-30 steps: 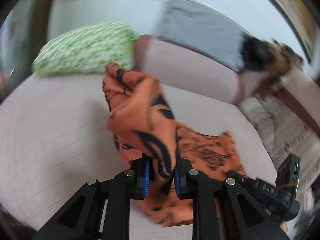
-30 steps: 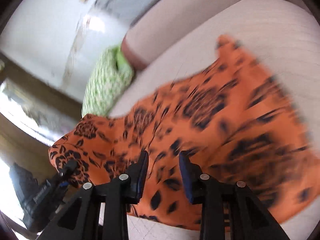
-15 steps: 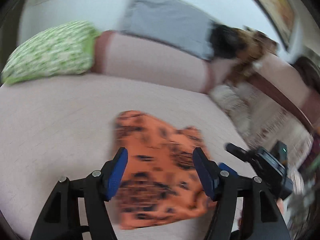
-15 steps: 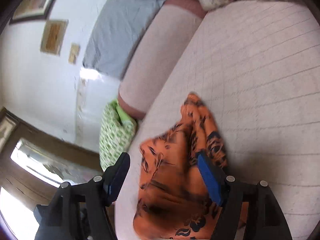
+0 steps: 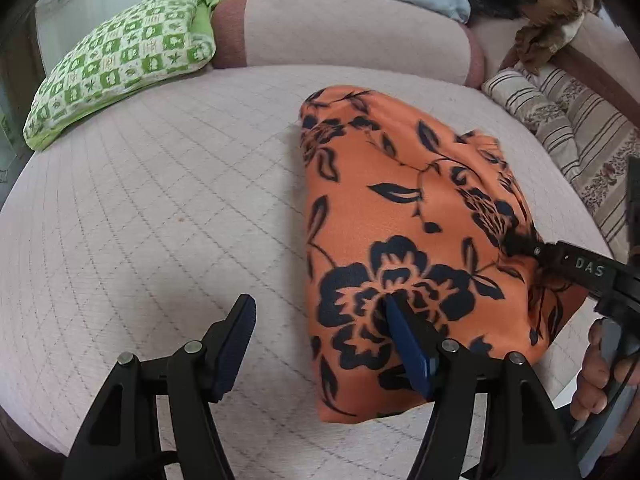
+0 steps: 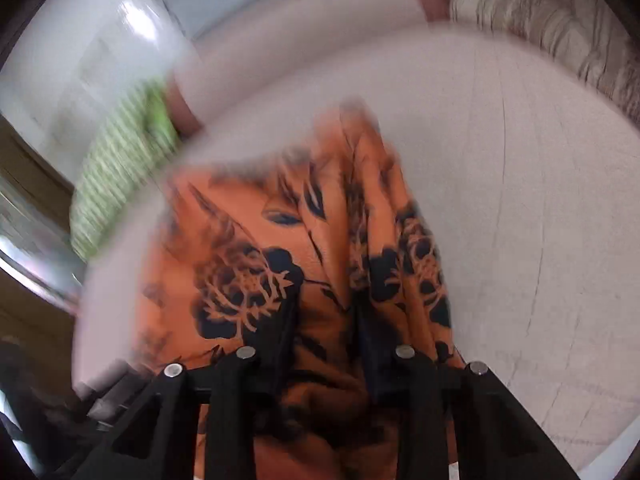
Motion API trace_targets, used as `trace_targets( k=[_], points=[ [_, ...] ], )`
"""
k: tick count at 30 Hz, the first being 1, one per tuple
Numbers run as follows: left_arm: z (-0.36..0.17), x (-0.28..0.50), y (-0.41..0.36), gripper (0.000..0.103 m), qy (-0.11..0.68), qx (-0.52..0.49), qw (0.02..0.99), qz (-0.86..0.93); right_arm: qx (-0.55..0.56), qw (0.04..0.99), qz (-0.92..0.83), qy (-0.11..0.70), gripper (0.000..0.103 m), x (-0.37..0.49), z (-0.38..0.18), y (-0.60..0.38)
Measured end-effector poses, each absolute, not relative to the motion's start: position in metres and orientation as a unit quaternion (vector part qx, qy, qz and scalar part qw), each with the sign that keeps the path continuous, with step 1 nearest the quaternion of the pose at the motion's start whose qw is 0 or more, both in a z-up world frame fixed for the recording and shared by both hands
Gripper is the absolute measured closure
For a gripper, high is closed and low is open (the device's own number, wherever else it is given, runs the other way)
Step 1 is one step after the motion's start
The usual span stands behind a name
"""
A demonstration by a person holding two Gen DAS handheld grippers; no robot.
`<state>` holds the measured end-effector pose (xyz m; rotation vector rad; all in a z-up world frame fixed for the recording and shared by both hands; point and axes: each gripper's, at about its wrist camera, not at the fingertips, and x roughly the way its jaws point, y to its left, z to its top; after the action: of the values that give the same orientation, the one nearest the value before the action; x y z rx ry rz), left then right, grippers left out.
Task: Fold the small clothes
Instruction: 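Grasp the folded bundle edge with the right tool and fold it over again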
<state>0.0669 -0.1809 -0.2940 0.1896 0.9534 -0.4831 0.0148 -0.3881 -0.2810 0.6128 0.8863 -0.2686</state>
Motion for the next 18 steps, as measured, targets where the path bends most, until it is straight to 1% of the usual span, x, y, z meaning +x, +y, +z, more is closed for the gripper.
trace_targets(
  k=[2,3,4,6,8,10,13,16,18],
  points=[
    [-0.287,0.072,-0.181,0.035,0.468,0.093,0.846,-0.239,0.237,0.871,-0.134,0.410,0.072,0.014,-0.264,-0.378],
    [-0.283,0.075,-0.180,0.035,0.473,0.087,0.843,-0.241,0.227,0.873,-0.142,0.407,0.072,0.014,-0.260,-0.377],
    [-0.275,0.083,-0.176,0.035,0.473,0.067,0.843,-0.246,0.236,0.872,-0.146,0.402,0.072,0.014,-0.255,-0.378],
    [-0.260,0.093,-0.176,0.035,0.459,0.052,0.851,-0.249,0.261,0.881,-0.144,0.367,0.072,0.013,-0.238,-0.383],
    [-0.247,0.108,-0.184,0.035,0.446,0.063,0.861,-0.236,0.269,0.900,-0.123,0.321,0.072,0.016,-0.215,-0.385],
    [-0.241,0.131,-0.198,0.035,0.444,0.072,0.864,-0.227,0.284,0.906,-0.088,0.301,0.072,0.028,-0.205,-0.388],
    [-0.242,0.172,-0.228,0.035,0.454,0.085,0.860,-0.218,0.369,0.875,-0.039,0.309,0.072,0.056,-0.216,-0.405],
    [-0.253,0.207,-0.257,0.035,0.466,0.094,0.855,-0.205,0.456,0.828,-0.011,0.325,0.071,0.080,-0.247,-0.425],
    [-0.274,0.230,-0.277,0.035,0.490,0.107,0.844,-0.190,0.492,0.797,-0.010,0.349,0.071,0.092,-0.271,-0.439]
  ],
)
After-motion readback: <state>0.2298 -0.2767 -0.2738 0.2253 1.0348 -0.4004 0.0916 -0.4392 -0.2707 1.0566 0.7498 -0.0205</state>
